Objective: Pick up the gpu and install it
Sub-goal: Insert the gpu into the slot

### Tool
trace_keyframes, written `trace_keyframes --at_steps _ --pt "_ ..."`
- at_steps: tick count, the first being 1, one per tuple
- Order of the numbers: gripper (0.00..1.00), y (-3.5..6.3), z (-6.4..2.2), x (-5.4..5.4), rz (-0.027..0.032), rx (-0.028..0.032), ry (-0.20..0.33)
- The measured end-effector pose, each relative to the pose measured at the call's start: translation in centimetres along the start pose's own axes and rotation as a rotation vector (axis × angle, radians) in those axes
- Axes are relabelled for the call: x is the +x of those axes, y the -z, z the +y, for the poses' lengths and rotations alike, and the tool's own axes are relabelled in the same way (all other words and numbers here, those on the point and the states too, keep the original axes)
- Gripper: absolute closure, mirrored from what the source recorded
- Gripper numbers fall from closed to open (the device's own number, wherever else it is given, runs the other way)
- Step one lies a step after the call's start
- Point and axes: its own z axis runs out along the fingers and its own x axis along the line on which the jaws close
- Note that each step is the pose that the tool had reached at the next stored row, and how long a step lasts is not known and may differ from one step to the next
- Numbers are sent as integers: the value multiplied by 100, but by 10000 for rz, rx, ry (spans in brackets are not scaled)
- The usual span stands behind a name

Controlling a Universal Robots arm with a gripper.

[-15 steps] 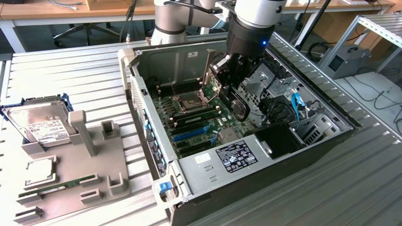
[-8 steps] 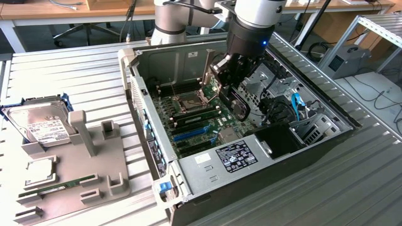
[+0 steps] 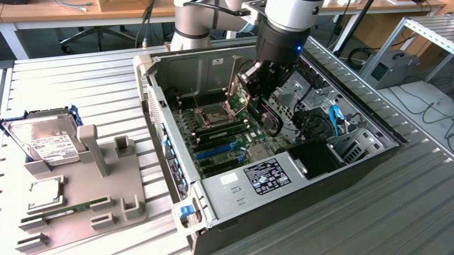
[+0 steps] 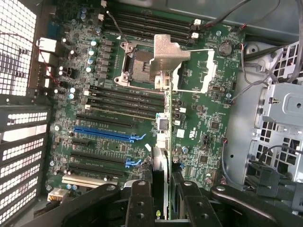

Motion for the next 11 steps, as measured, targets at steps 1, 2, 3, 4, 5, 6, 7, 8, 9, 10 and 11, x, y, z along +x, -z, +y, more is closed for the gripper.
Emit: trace_keyframes --at_steps 1,2,3,4,5,6,7,8,9,10,11 --pt "74 0 0 0 0 -1 23" --pt "74 0 0 0 1 -1 47" --pt "74 0 0 0 1 -2 72" --pt "74 0 0 0 2 -3 94" --pt "74 0 0 0 2 -4 122" --pt "74 0 0 0 3 -4 150" --pt "74 0 0 0 3 -5 174" --pt "74 0 0 0 4 -6 212" --pt "74 0 0 0 5 -7 257" --pt "74 0 0 0 5 -8 285" --pt "74 0 0 0 5 -8 312"
